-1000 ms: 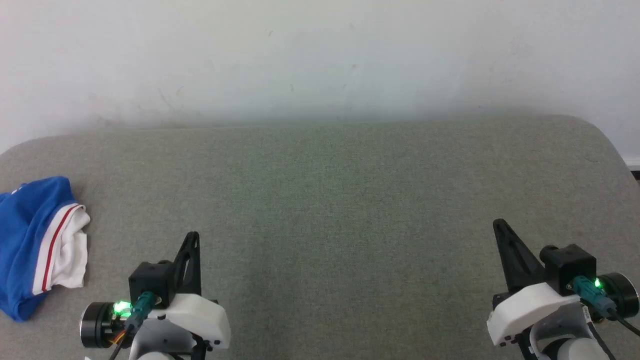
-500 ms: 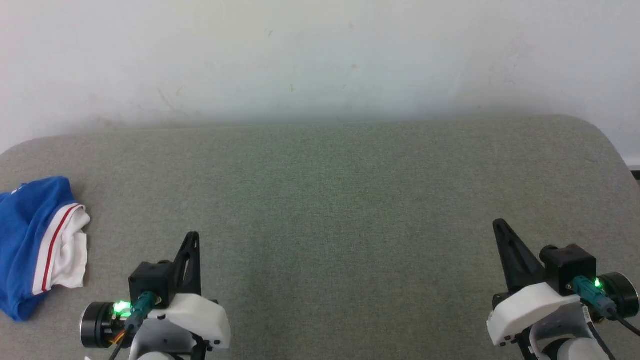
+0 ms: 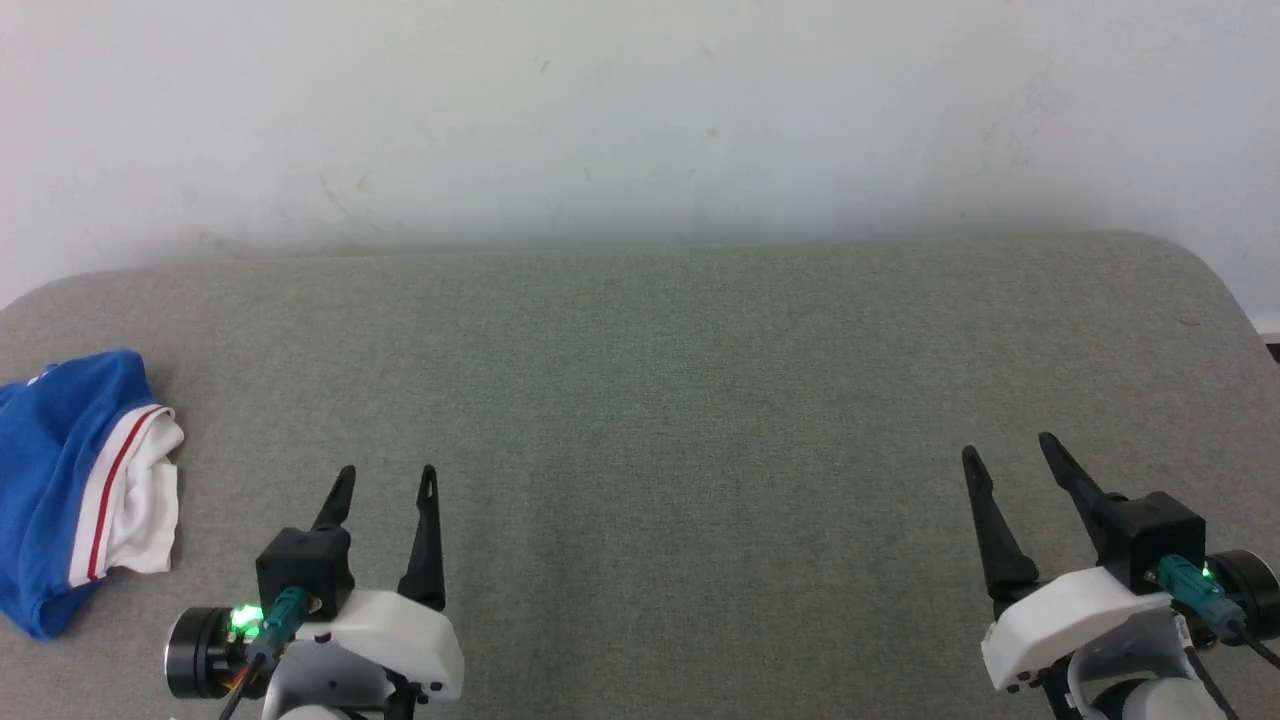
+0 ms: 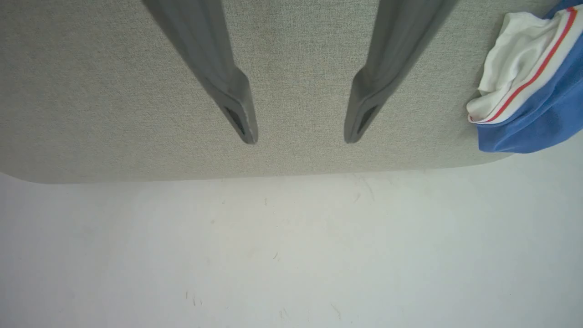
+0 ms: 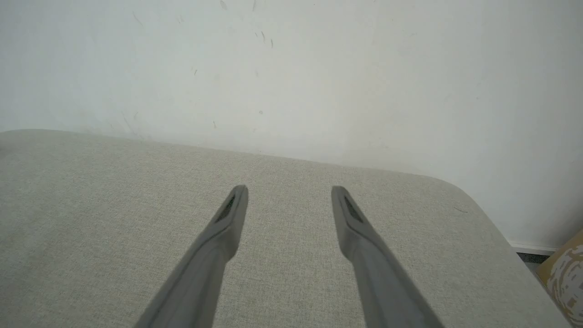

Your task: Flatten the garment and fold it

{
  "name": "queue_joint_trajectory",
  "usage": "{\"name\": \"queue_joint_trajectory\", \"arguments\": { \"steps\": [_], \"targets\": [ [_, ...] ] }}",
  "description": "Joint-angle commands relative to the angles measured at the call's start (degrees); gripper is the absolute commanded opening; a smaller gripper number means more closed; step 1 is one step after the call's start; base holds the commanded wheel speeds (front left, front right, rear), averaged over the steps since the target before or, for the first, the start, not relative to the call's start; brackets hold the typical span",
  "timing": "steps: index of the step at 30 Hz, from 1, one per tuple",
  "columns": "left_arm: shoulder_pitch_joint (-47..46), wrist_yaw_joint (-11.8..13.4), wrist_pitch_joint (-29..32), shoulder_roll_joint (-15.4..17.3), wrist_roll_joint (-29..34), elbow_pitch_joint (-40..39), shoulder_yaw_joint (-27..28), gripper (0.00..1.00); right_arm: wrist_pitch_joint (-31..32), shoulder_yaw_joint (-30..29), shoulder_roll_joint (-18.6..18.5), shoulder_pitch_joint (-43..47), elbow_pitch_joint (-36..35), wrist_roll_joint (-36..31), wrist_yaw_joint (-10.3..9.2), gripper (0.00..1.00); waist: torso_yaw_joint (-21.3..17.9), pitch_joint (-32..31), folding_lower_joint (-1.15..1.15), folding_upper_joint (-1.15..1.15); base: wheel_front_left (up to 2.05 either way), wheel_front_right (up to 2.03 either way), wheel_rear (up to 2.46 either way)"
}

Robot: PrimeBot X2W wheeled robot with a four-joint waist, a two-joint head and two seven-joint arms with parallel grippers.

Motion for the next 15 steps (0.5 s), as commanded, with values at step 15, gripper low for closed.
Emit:
{"name": "queue_joint_trajectory", "arguments": {
  "steps": [15],
  "targets": [
    [-1.32, -0.40, -2.27, -0.04, -3.28, 0.30, 0.11, 1.00, -2.14, -1.66, 0.05, 0.81, -0.32, 1.33, -0.01, 1.00, 3.02, -0.12, 0.00, 0.00, 0.00, 0.00, 0.00]
  ]
}}
